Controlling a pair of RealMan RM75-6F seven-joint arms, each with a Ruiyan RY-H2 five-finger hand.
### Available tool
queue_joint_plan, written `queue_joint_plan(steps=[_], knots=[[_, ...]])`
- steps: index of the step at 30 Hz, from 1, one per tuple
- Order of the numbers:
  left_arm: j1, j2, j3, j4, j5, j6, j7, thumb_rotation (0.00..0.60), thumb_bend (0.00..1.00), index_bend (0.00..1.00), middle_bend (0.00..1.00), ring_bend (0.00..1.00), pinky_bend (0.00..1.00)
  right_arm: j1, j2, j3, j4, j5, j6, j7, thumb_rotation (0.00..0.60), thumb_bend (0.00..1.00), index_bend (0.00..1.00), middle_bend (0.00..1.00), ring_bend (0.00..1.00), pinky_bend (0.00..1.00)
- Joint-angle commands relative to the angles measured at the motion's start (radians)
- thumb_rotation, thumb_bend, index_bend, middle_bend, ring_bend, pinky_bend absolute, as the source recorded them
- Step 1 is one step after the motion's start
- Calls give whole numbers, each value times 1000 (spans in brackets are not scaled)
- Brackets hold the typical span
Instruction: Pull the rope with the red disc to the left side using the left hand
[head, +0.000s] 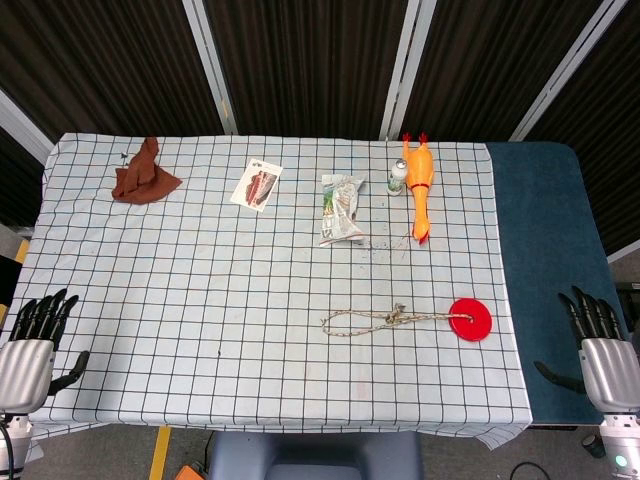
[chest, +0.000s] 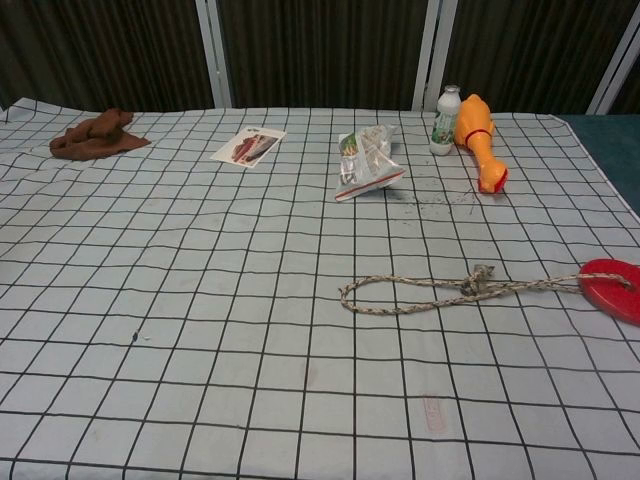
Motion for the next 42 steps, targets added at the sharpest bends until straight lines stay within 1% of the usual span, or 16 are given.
queue_joint_plan(steps=[1,6,9,14,18,22,26,28,32,37,42], knots=[[-2,0,-2,-1,-4,0,2,600,384,0,0,0,0,0,0,0,2,0,2,3,600,245,0,0,0,0],[-9,-1,-3,-15,0,-5,9,600,385,0,0,0,0,-1,5,3,0,-2,8,9,600,246,0,0,0,0],[-27,1,-2,-36,17,-26,20,600,385,0,0,0,0,-2,7,5,-4,3,9,13,600,245,0,0,0,0],[-93,2,3,-80,49,-119,19,600,385,0,0,0,0,1,12,11,-6,17,1,2,600,245,0,0,0,0],[-154,-30,1,-107,78,-194,51,600,384,0,0,0,0,7,20,15,-7,24,-8,-7,600,245,0,0,0,0],[-235,-100,-16,-124,77,-295,70,600,385,0,0,0,0,13,26,19,-4,28,-17,-2,600,245,0,0,0,0],[-324,-199,-52,-120,33,-404,90,600,385,0,0,0,0,18,28,19,3,27,-24,8,600,245,0,0,0,0],[-375,-253,-70,-106,0,-469,120,600,385,0,0,0,0,20,28,20,8,28,-27,13,600,245,0,0,0,0],[-470,-351,-99,-59,-75,-585,224,600,385,0,0,0,0,22,28,23,16,33,-29,27,600,245,0,0,0,0],[-555,-451,-124,-3,-183,-668,327,600,385,0,0,0,0,17,31,26,26,45,-27,50,600,245,0,0,0,0],[-616,-507,-117,45,-245,-721,391,600,382,0,0,0,0,9,31,25,42,53,-22,70,600,246,0,0,0,0]])
